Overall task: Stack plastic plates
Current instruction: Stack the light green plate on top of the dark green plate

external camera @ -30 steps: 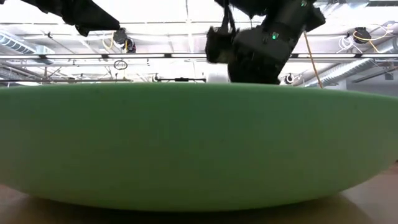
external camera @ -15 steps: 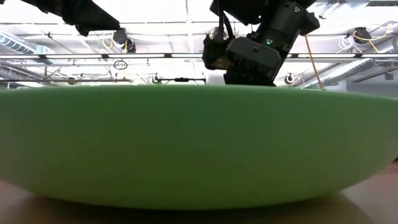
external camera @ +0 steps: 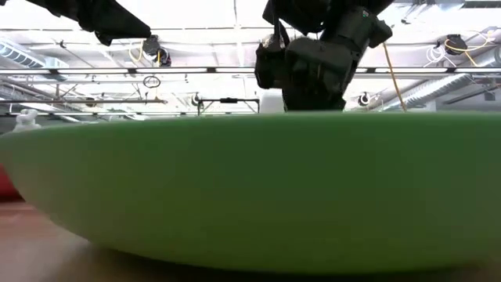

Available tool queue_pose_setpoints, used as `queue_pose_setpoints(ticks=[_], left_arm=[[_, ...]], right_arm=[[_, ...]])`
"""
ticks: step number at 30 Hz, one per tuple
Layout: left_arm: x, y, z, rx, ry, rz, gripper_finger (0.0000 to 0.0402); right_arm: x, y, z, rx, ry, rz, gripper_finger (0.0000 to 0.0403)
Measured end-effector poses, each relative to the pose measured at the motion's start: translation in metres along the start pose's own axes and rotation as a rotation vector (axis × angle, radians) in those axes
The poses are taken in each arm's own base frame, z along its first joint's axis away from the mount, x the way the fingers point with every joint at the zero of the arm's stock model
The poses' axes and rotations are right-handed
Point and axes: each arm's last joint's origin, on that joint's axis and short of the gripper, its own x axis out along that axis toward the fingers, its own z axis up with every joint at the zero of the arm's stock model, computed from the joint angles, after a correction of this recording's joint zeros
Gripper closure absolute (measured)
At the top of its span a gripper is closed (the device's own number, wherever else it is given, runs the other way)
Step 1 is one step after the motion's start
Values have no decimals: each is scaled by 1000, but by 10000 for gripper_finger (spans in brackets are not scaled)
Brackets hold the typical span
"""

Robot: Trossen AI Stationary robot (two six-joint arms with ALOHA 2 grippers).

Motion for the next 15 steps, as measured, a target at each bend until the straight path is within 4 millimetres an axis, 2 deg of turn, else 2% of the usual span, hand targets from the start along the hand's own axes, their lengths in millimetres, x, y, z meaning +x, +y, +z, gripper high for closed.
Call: queue_pose_setpoints(ticks=[10,15], left_arm=[[0,0,1,-6,-5,0,314],[0,0,2,-14,-20,0,314]], right_arm=[[-43,-25,13,20,44,186,400],[-70,-37,22,36,-15,241,400]])
